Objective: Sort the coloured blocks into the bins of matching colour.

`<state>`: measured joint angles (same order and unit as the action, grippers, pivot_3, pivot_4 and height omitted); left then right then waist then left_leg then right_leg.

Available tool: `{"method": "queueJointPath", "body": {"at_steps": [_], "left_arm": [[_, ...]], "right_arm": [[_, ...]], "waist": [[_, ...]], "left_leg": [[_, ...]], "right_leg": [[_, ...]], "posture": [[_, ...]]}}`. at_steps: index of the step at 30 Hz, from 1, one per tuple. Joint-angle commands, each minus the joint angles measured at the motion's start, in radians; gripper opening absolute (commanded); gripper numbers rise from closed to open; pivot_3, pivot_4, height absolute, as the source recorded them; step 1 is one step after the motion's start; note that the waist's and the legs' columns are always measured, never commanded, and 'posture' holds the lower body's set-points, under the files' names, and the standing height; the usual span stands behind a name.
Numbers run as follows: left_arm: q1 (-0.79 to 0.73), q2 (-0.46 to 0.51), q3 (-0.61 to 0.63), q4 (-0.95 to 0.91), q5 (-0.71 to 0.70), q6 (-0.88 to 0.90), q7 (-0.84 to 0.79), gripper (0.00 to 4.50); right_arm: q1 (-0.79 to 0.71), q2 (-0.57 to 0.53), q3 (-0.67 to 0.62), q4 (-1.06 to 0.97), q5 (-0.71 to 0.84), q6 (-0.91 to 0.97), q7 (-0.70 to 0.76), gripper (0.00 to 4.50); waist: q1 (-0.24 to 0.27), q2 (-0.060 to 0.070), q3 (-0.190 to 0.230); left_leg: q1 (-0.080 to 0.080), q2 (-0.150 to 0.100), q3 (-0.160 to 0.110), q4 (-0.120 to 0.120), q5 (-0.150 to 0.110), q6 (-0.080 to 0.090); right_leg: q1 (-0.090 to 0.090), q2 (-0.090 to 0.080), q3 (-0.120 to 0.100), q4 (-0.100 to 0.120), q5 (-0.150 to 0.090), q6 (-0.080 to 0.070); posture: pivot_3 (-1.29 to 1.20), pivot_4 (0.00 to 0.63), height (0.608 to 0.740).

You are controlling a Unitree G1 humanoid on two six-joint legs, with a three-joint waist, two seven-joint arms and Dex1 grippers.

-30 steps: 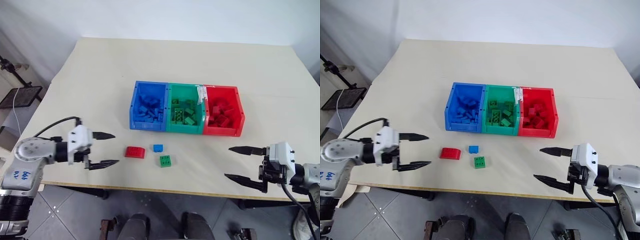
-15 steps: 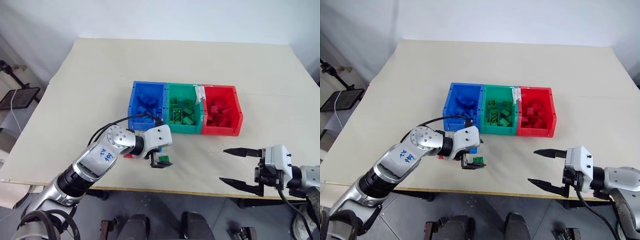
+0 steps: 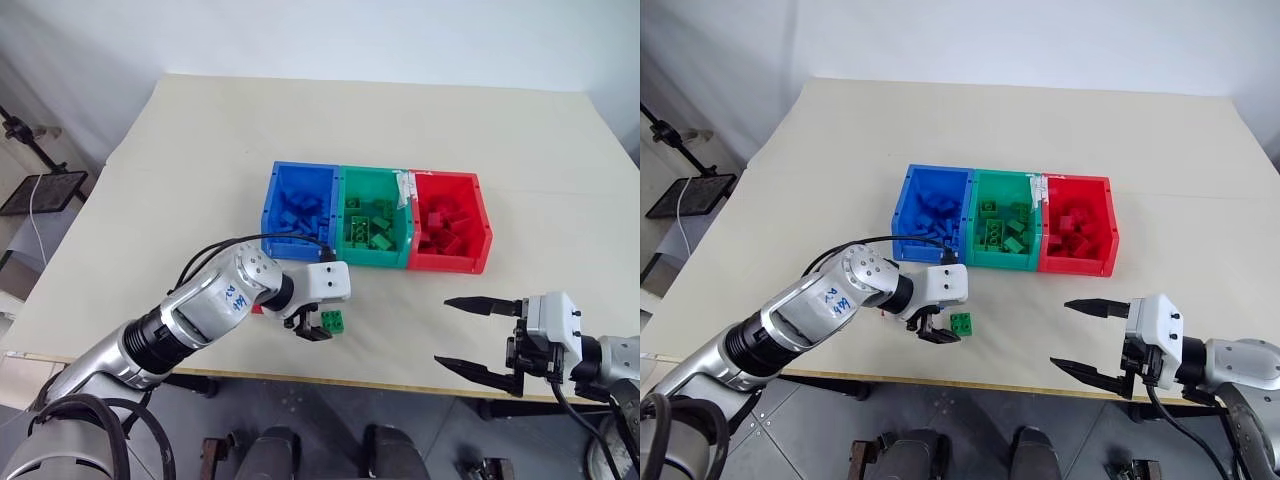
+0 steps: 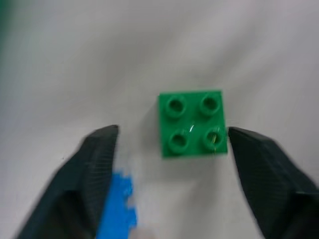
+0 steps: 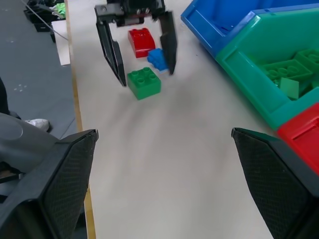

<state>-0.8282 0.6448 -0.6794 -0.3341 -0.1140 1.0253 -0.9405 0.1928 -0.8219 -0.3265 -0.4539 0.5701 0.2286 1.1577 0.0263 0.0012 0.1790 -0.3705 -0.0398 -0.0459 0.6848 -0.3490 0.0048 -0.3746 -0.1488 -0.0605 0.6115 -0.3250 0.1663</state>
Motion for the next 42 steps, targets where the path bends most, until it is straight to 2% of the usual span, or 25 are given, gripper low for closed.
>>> {"method": "queueJointPath", "body": {"at_steps": [1, 4, 5, 8, 11, 14, 16, 20, 26, 28, 31, 36, 38, 40, 42], "left_arm": [[-0.002, 0.001, -0.004, 0.004, -0.003, 0.006, -0.019, 2.43], [-0.006, 0.002, -0.010, 0.008, -0.001, 0.000, -0.031, 1.57], [-0.007, 0.001, -0.010, 0.012, 0.000, -0.003, -0.033, 1.47], [-0.010, -0.028, 0.031, 0.046, -0.012, -0.033, -0.029, 1.47], [-0.007, -0.103, 0.158, 0.120, -0.035, -0.120, 0.030, 1.47], [-0.025, -0.187, 0.295, 0.213, -0.029, -0.335, 0.120, 1.47], [-0.067, -0.266, 0.375, 0.286, -0.050, -0.414, 0.169, 1.47], [-0.149, -0.347, 0.345, 0.497, 0.024, -0.611, 0.176, 1.47], [-0.209, -0.439, 0.342, 0.785, 0.090, -0.786, 0.198, 1.47], [-0.214, -0.447, 0.369, 0.811, 0.079, -0.809, 0.194, 2.20], [-0.191, -0.441, 0.401, 0.800, 0.059, -0.862, 0.175, 3.03], [-0.095, -0.411, 0.476, 0.734, -0.014, -1.044, 0.077, 4.47], [0.002, -0.324, 0.541, 0.672, -0.061, -1.051, 0.015, 4.47], [0.107, -0.228, 0.622, 0.598, -0.168, -1.057, -0.107, 4.47], [0.163, -0.139, 0.662, 0.562, -0.197, -1.031, -0.152, 4.47]], "right_arm": [[0.009, -0.009, -0.011, -0.038, 0.007, -0.006, -0.004, 4.50], [0.013, -0.010, -0.014, -0.037, 0.008, -0.007, -0.004, 4.50], [0.014, -0.011, -0.015, -0.036, 0.007, -0.008, -0.004, 4.50], [0.019, 0.000, -0.026, -0.040, 0.008, -0.011, -0.021, 4.50], [0.050, 0.052, -0.069, -0.080, 0.024, -0.025, -0.088, 4.50], [0.101, 0.111, -0.138, -0.140, 0.062, -0.011, -0.168, 4.50], [0.111, 0.162, -0.182, -0.162, 0.078, -0.014, -0.245, 4.50], [0.057, 0.238, -0.220, -0.170, 0.053, -0.030, -0.397, 4.50], [0.042, 0.207, -0.209, -0.172, 0.022, -0.026, -0.401, 4.50], [0.039, 0.195, -0.209, -0.169, 0.022, -0.025, -0.397, 4.50], [0.040, 0.183, -0.189, -0.162, 0.020, -0.027, -0.384, 4.50], [0.027, 0.176, -0.152, -0.148, 0.011, -0.032, -0.361, 4.50], [0.006, 0.163, -0.132, -0.129, 0.018, -0.032, -0.332, 4.50], [-0.014, 0.137, -0.102, -0.102, 0.019, -0.031, -0.282, 4.50], [-0.034, 0.114, -0.081, -0.072, 0.017, -0.034, -0.241, 4.50]], "waist": [[-0.001, 0.000, 0.000], [0.000, 0.000, 0.000], [0.000, 0.000, 0.000], [0.002, 0.000, 0.000], [0.008, 0.000, 0.000], [0.014, 0.000, 0.000], [0.017, 0.000, 0.000], [0.024, 0.000, 0.000], [0.021, 0.000, 0.000], [0.017, 0.000, 0.000], [0.017, 0.000, 0.000], [0.008, 0.000, 0.000], [-0.002, 0.001, 0.000], [-0.022, 0.001, -0.001], [-0.028, 0.001, -0.001]], "left_leg": [[0.000, 0.000, 0.000, 0.000, 0.000, 0.000], [0.000, 0.000, 0.000, 0.000, 0.000, 0.000], [0.000, 0.000, 0.000, 0.000, 0.000, 0.000], [0.000, 0.000, 0.000, 0.000, 0.000, 0.000], [0.000, -0.001, 0.000, 0.001, 0.000, 0.000], [-0.001, 0.000, -0.001, 0.001, 0.000, 0.000], [-0.001, 0.000, -0.001, 0.001, 0.000, 0.000], [-0.001, -0.001, 0.001, 0.003, 0.000, 0.000], [-0.001, -0.002, 0.004, 0.002, 0.000, 0.000], [-0.001, -0.002, 0.004, 0.001, 0.000, 0.000], [-0.001, -0.001, 0.004, 0.001, 0.000, 0.000], [0.000, -0.001, 0.003, 0.001, 0.000, 0.000], [0.000, -0.001, 0.002, 0.001, 0.000, 0.000], [0.002, 0.000, 0.002, 0.000, 0.000, 0.000], [0.003, 0.001, 0.002, -0.001, 0.000, 0.000]], "right_leg": [[0.000, 0.000, 0.000, 0.000, 0.000, 0.000], [0.000, 0.000, 0.000, 0.000, 0.000, 0.000], [0.000, 0.000, 0.000, 0.000, 0.000, 0.000], [0.000, 0.000, 0.000, 0.000, 0.000, 0.000], [0.000, 0.000, 0.000, 0.000, 0.000, 0.000], [0.000, 0.000, 0.000, 0.000, 0.000, 0.000], [0.000, 0.000, -0.001, 0.001, 0.000, 0.000], [0.000, 0.000, 0.000, 0.001, 0.000, 0.001], [-0.001, 0.000, -0.001, 0.001, 0.000, 0.001], [-0.001, 0.000, -0.001, 0.001, 0.000, 0.001], [-0.002, 0.000, -0.001, 0.002, 0.000, 0.001], [-0.002, 0.000, -0.001, 0.003, 0.000, 0.001], [-0.002, 0.000, -0.001, 0.003, 0.000, 0.001], [-0.002, 0.000, -0.001, 0.004, 0.000, 0.001], [-0.002, 0.000, -0.001, 0.006, 0.000, 0.000]], "posture": [[0.00, 0.150, 0.740], [0.00, 0.150, 0.740], [0.00, 0.150, 0.740], [0.00, 0.150, 0.740], [0.00, 0.150, 0.740], [0.00, 0.150, 0.740], [0.00, 0.150, 0.740], [0.00, 0.150, 0.740], [0.00, 0.150, 0.740], [0.00, 0.150, 0.740], [0.00, 0.150, 0.740], [0.00, 0.150, 0.740], [0.00, 0.150, 0.740], [0.00, 0.150, 0.740], [0.00, 0.150, 0.740]]}}
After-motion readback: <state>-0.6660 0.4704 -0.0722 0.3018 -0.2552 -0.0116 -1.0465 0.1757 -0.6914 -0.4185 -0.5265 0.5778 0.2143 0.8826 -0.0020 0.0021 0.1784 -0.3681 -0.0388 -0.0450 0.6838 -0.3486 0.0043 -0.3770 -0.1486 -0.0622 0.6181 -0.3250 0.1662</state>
